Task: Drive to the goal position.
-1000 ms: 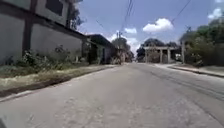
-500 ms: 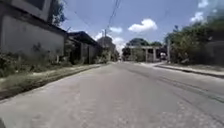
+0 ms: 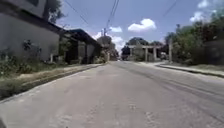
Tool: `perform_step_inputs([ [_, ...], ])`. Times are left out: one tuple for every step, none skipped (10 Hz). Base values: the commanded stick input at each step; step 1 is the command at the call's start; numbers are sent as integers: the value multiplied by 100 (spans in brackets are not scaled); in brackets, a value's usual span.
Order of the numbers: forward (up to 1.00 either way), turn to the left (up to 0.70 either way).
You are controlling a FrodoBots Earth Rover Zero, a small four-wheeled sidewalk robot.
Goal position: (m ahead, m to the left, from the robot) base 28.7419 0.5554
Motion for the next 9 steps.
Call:
perform_step_inputs([
  [100,3],
  [100,3],
  [100,3],
  [100,3],
  [100,3],
  [100,3],
  [100,3],
  [100,3],
  [100,3],
])
